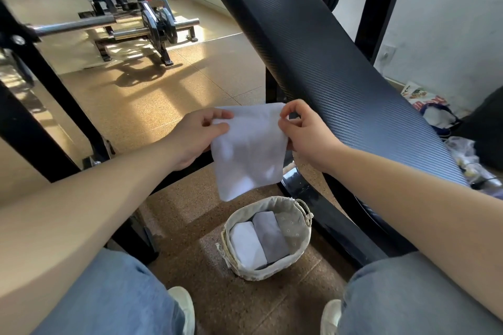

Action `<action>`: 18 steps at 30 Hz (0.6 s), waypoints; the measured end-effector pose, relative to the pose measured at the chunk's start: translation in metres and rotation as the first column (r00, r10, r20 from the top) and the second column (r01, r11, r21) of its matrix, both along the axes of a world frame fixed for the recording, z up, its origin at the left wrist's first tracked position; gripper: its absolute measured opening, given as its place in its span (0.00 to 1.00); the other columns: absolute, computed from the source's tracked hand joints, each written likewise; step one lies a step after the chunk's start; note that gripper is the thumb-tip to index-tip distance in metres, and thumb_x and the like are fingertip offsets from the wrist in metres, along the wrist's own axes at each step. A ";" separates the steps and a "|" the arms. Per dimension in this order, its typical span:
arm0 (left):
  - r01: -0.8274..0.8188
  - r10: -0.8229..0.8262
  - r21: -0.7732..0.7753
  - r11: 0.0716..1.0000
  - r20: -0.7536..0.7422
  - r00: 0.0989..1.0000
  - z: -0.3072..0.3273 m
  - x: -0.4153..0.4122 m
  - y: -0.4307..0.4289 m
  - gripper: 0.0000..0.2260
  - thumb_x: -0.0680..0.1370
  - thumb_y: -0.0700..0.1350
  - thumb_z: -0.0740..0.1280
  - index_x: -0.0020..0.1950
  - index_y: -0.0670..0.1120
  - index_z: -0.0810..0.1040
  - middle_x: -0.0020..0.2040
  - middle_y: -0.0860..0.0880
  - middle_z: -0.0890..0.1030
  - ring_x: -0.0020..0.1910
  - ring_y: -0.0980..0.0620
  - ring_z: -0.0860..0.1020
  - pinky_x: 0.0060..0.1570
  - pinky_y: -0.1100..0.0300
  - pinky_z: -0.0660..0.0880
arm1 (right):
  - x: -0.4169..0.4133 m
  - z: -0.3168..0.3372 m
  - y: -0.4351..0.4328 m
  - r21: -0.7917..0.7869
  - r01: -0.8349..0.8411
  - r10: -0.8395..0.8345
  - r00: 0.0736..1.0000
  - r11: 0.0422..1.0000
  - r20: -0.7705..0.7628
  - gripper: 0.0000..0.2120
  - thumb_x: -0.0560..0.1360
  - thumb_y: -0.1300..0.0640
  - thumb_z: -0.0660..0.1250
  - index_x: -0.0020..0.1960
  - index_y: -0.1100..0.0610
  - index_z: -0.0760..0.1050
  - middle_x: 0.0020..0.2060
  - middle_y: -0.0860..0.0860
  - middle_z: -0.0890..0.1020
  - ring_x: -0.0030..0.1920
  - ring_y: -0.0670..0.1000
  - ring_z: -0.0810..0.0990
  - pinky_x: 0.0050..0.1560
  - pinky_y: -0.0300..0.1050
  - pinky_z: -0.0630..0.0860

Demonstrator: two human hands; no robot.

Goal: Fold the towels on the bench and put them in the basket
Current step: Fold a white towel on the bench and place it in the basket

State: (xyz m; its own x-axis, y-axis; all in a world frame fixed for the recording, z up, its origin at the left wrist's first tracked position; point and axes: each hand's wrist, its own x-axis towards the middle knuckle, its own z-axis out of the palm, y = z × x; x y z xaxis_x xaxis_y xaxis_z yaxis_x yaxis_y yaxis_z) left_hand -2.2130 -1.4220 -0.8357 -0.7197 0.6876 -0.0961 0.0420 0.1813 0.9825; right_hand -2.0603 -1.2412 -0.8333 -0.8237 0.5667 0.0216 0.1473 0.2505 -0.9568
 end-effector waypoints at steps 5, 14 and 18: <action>-0.042 0.041 0.021 0.999 0.049 0.998 -0.002 -0.001 0.003 0.14 0.80 0.35 0.67 0.42 0.51 0.86 0.52 0.48 0.85 0.56 0.47 0.82 0.64 0.45 0.77 | -0.002 0.002 0.000 -0.144 -0.035 0.028 0.998 0.989 -0.054 0.11 0.81 0.67 0.64 0.50 0.55 0.82 0.47 0.56 0.86 0.45 0.51 0.85 0.50 0.46 0.82; -0.002 0.004 -0.025 1.000 0.071 0.997 -0.001 0.000 0.000 0.12 0.81 0.35 0.65 0.51 0.50 0.84 0.57 0.45 0.83 0.58 0.45 0.82 0.64 0.47 0.77 | 0.004 0.003 -0.001 -0.091 -0.123 0.130 0.989 0.988 0.073 0.16 0.83 0.64 0.62 0.59 0.45 0.80 0.53 0.58 0.84 0.54 0.61 0.84 0.57 0.54 0.82; 0.005 -0.003 -0.039 0.999 0.046 0.999 -0.003 0.002 0.001 0.13 0.81 0.35 0.66 0.48 0.51 0.85 0.56 0.46 0.83 0.58 0.46 0.81 0.63 0.47 0.77 | 0.002 -0.004 -0.001 0.001 -0.105 0.105 0.990 0.994 0.091 0.16 0.81 0.58 0.62 0.53 0.40 0.83 0.56 0.69 0.80 0.58 0.75 0.76 0.56 0.75 0.75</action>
State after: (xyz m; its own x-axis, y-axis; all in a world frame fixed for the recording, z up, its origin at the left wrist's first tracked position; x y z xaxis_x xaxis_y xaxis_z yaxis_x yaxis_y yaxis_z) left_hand -2.2115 -1.4210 -0.8384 -0.7112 0.6855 -0.1560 -0.0022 0.2197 0.9756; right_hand -2.0580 -1.2417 -0.8369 -0.8774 0.4768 -0.0532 0.2061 0.2745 -0.9392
